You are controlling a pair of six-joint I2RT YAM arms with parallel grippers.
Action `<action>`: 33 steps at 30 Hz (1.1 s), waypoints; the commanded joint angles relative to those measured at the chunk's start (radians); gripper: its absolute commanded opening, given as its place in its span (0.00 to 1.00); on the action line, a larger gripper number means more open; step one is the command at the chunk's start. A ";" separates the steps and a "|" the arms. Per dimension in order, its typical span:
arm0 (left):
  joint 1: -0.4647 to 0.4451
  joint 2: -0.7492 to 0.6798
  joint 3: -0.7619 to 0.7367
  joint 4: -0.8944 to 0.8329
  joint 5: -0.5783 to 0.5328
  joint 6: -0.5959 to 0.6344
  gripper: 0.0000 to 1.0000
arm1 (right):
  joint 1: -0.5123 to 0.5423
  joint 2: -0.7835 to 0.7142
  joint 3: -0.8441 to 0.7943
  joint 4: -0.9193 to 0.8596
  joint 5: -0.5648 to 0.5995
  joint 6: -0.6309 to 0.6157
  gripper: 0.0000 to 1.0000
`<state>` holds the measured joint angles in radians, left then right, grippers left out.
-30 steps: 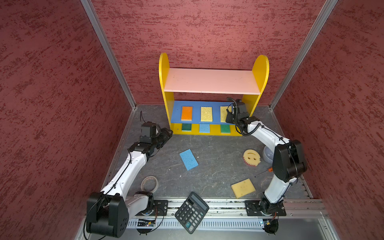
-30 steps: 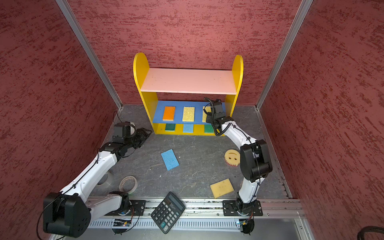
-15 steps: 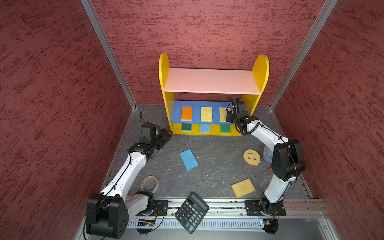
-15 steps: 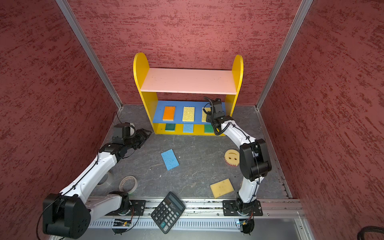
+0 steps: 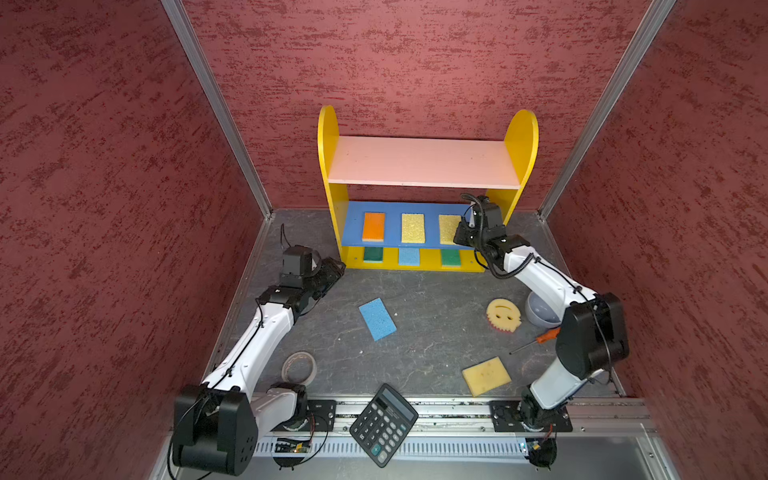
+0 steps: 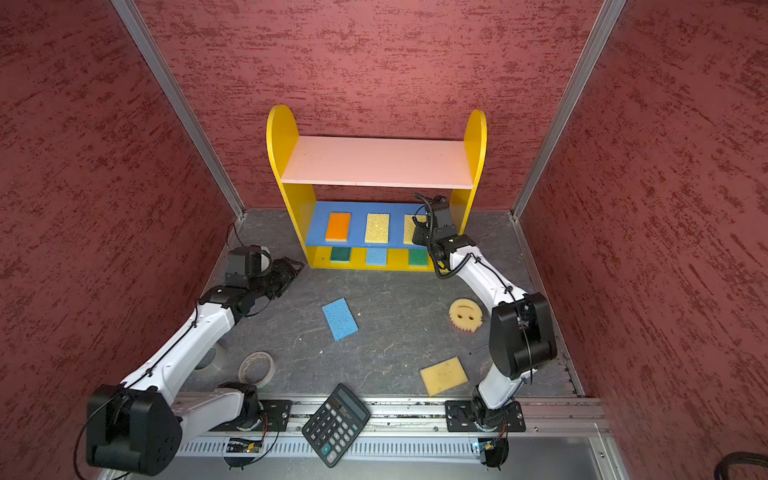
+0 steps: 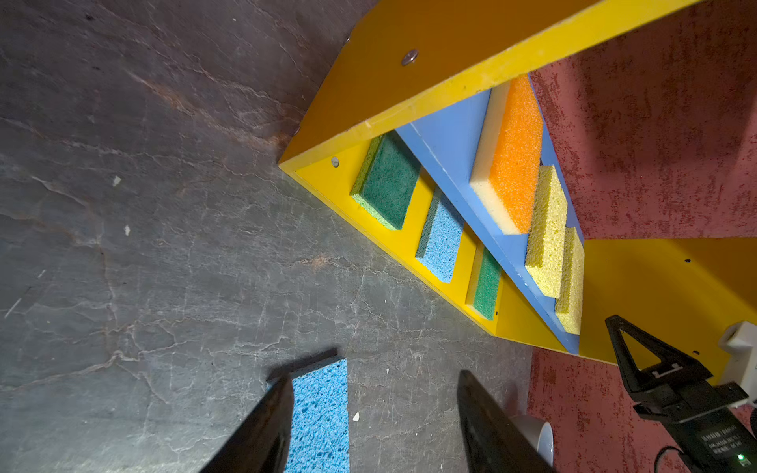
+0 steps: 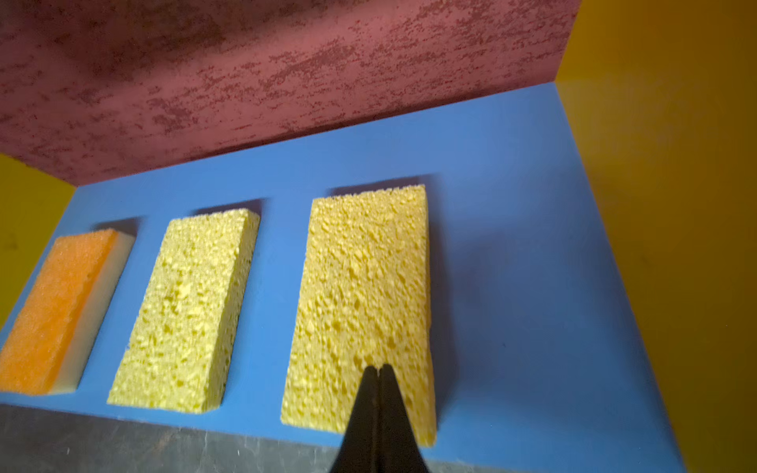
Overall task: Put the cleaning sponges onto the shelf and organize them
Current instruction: 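Lower the yellow sponge flat onto the blue shelf and open the right gripper, then move the right gripper to the blue sponge on the table and grasp it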
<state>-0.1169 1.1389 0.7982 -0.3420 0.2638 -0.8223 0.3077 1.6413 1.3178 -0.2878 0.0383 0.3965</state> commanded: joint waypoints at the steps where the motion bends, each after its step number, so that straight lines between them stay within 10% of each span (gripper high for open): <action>1: 0.006 -0.008 0.004 0.005 0.000 0.005 0.64 | 0.014 -0.040 -0.052 0.026 -0.108 0.065 0.00; 33: 0.005 -0.004 -0.002 -0.008 -0.003 -0.001 0.64 | -0.005 0.038 -0.077 0.070 -0.086 0.116 0.00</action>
<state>-0.1169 1.1362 0.7982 -0.3439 0.2611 -0.8227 0.3111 1.6768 1.2289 -0.2287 -0.0780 0.5087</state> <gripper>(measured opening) 0.635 0.041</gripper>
